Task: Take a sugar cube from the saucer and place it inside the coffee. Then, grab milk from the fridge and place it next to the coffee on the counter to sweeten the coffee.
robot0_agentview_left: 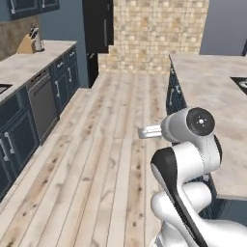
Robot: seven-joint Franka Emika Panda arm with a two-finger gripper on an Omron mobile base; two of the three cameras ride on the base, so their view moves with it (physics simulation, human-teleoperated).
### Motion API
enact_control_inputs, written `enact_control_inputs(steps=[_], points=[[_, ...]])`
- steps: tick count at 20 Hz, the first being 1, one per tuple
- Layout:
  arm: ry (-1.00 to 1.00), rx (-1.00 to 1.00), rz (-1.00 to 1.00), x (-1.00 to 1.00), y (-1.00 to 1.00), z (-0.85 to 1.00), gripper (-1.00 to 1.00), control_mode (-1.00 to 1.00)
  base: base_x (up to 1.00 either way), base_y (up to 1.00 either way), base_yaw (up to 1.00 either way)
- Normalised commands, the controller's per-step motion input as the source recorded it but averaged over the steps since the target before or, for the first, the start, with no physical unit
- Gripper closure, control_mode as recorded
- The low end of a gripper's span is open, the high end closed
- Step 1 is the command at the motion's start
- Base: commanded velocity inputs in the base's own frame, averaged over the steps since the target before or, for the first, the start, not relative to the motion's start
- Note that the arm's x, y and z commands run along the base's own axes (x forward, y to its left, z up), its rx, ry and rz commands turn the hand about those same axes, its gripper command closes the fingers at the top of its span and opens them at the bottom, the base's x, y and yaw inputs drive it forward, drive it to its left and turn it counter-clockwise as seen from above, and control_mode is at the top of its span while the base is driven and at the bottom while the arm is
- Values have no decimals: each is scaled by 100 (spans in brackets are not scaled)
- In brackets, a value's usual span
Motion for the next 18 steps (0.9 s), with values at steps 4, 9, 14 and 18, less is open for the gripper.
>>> enact_control_inputs(steps=[4, 9, 14, 18], points=[[0, 0, 0, 0, 0, 0, -100, 100, 100, 54, -29], [0, 0, 0, 0, 0, 0, -100, 100, 100, 83, -29], [0, 0, 0, 0, 0, 0, -100, 100, 100, 72, -26], [0, 0, 0, 0, 0, 0, -100, 100, 100, 11, -21]])
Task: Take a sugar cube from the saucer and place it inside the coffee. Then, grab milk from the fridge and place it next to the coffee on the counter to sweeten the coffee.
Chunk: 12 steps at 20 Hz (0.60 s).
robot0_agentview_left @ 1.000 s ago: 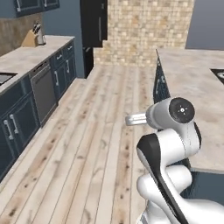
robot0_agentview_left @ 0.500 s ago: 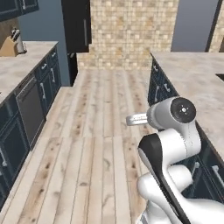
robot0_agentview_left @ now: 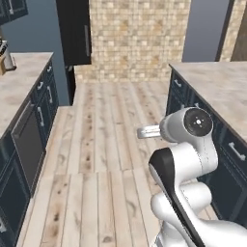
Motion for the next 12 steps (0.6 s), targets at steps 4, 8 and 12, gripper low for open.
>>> enact_control_inputs(steps=[4, 8, 12], points=[[0, 0, 0, 0, 0, 0, -100, 100, 100, 0, -20], [0, 0, 0, 0, 0, 0, -100, 100, 100, -19, -10], [0, 0, 0, 0, 0, 0, -100, 100, 100, -14, -9]])
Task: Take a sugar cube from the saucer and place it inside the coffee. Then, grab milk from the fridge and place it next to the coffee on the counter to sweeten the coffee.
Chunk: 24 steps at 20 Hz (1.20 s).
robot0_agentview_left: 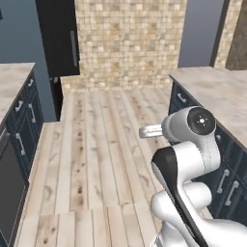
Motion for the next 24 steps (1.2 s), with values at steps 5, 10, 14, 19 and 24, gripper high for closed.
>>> enact_control_inputs(steps=[5, 10, 14, 19, 24], points=[[0, 0, 0, 0, 0, 0, -100, 100, 100, -7, -12], [0, 0, 0, 0, 0, 0, -100, 100, 100, -8, -12], [0, 0, 0, 0, 0, 0, -100, 100, 100, -1, -14], [0, 0, 0, 0, 0, 0, -100, 100, 100, 0, -14], [0, 0, 0, 0, 0, 0, -100, 100, 100, 0, -12]])
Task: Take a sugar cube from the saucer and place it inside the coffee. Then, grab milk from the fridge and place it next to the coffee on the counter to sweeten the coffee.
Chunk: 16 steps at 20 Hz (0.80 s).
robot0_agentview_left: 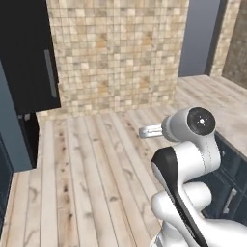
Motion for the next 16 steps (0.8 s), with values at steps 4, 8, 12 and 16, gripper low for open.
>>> enact_control_inputs(steps=[4, 8, 12, 16], points=[[0, 0, 0, 0, 0, 0, -100, 100, 100, 0, -12], [0, 0, 0, 0, 0, 0, -100, 100, 100, 0, -12], [0, 0, 0, 0, 0, 0, -100, 100, 100, 0, -12], [0, 0, 0, 0, 0, 0, -100, 100, 100, 0, -12]])
